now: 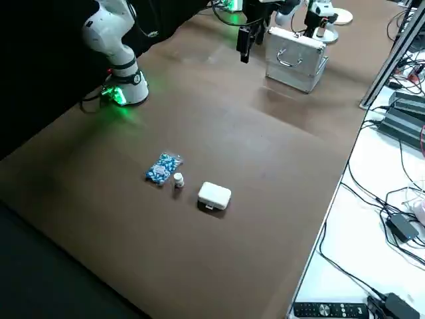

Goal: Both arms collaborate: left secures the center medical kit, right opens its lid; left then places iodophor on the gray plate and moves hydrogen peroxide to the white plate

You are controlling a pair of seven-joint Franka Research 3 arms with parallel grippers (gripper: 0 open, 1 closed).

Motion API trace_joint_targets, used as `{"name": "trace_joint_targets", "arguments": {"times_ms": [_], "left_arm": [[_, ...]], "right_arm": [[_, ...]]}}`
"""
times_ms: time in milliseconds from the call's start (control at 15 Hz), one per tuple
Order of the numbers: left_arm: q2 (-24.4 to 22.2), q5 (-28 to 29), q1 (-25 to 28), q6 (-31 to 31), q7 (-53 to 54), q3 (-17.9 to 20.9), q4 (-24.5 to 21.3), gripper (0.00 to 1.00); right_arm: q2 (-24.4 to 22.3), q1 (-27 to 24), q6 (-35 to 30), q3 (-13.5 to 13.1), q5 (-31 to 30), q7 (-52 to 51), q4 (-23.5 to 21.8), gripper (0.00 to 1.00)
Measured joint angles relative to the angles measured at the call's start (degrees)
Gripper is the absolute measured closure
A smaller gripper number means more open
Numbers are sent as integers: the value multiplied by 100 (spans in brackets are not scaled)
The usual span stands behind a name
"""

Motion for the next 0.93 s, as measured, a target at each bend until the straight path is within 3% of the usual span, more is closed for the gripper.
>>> {"name": "trace_joint_targets", "arguments": {"times_ms": [333,533,933], "left_arm": [[-527,-705,537,-243,27,-26,28,68],[-787,-846,994,-556,34,-172,28,68],[-811,-988,2587,-1153,370,-1216,-34,68]], "right_arm": [[0,9,0,0,0,0,-1,0],[0,10,0,-1,0,1,0,0],[0,14,-9,1,1,1,0,0]]}}
